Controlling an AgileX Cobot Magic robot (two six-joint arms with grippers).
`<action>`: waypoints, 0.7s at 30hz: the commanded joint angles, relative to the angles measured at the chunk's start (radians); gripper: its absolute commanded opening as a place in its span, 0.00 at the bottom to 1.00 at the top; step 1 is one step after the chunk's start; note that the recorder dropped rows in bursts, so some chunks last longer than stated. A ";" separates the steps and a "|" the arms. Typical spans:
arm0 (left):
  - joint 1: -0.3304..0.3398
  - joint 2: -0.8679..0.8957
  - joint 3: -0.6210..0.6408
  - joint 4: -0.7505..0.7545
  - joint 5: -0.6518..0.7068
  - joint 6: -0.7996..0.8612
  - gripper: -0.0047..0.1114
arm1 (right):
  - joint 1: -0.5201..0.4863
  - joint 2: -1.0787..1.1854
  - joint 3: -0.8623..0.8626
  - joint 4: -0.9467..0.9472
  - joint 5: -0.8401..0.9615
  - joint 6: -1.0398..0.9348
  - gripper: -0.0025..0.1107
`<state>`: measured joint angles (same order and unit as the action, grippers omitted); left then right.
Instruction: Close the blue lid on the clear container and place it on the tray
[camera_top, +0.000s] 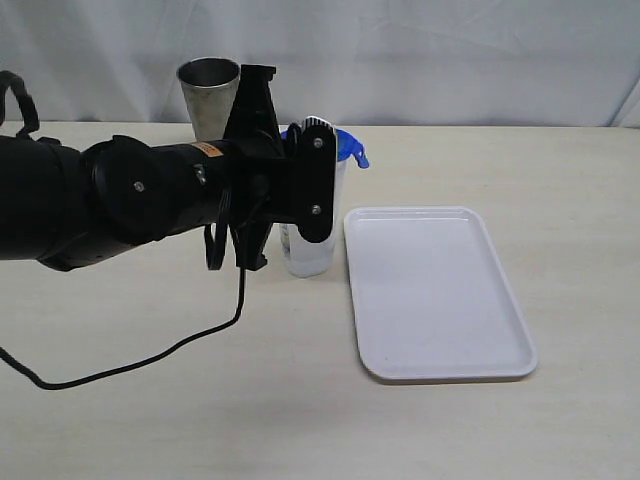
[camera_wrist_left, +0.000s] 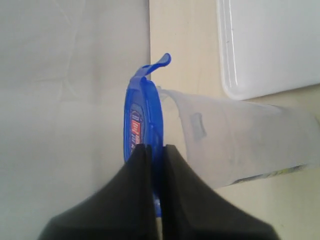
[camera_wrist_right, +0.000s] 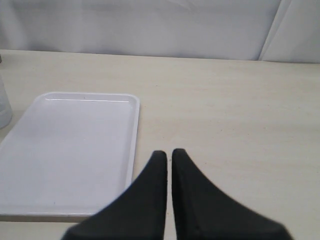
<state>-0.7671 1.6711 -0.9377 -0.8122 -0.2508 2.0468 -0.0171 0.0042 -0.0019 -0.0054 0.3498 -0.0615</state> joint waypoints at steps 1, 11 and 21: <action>-0.001 -0.007 0.006 -0.012 0.015 -0.003 0.04 | -0.004 -0.004 0.002 -0.007 -0.004 -0.003 0.06; -0.001 -0.007 0.006 -0.012 0.013 -0.003 0.04 | -0.004 -0.004 0.002 -0.007 -0.004 -0.003 0.06; -0.001 -0.007 0.006 -0.012 0.034 0.006 0.04 | -0.004 -0.004 0.002 -0.007 -0.004 -0.003 0.06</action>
<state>-0.7671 1.6711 -0.9377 -0.8122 -0.2276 2.0493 -0.0171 0.0042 -0.0019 -0.0054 0.3498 -0.0615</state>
